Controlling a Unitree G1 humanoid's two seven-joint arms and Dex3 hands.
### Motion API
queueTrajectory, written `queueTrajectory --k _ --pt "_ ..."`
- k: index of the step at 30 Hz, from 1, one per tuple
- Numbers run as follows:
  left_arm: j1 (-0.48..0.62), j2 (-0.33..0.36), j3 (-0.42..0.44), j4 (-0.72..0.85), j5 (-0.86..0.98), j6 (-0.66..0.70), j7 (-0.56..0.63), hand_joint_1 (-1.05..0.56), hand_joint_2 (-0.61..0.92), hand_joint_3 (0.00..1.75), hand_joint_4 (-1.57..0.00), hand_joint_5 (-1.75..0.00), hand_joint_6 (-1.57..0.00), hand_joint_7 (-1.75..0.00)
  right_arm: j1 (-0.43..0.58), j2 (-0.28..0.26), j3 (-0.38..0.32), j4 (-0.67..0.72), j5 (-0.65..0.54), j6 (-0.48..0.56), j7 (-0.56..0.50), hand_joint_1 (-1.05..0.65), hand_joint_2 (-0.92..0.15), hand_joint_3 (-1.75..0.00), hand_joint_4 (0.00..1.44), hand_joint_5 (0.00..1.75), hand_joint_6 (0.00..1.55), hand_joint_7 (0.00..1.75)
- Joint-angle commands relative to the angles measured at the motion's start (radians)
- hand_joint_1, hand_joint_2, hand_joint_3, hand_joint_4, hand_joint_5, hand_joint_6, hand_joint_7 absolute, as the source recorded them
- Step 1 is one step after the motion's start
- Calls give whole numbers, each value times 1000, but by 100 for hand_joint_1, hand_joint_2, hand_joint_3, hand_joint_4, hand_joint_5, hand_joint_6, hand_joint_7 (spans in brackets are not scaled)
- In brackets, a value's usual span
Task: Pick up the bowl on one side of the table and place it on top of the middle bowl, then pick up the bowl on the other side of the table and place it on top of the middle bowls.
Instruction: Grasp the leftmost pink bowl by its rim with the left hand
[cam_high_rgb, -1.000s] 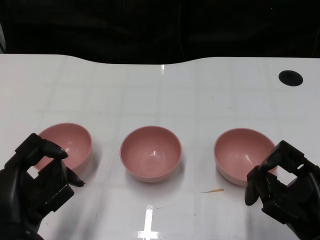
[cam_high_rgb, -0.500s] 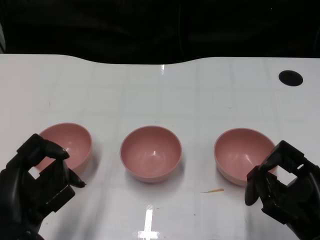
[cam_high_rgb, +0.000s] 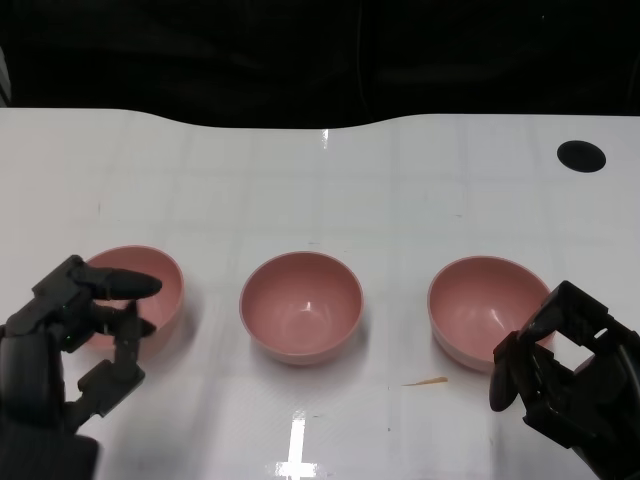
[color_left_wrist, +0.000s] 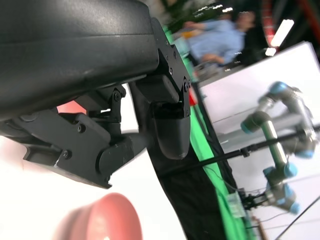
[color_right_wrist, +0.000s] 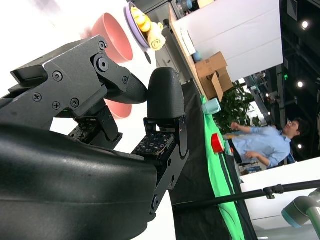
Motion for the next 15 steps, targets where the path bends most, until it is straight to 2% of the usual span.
queueTrajectory --k 1,5,12,15 --pt "4 41 0 43 93 -60 59 -52 91 23 -67 -58 -83 -27 -3 -11 -7 2 7 -3 1 -9 -58 -102 86 174 79 140" --pt "7 94 -8 53 245 -68 121 -48 92 20 -64 -42 -82 -13 -8 -10 -9 10 3 -9 1 -9 -58 -101 87 174 80 139" --pt "24 175 -54 -64 553 129 120 -63 92 6 -61 -16 -76 -1 -12 -5 -5 10 -3 -9 -6 -10 -58 -101 87 174 81 138" --pt "16 225 -81 -92 667 191 113 -68 91 2 -63 -11 -75 -1 -12 0 -2 13 -11 -19 -9 -10 -58 -103 87 175 80 140"
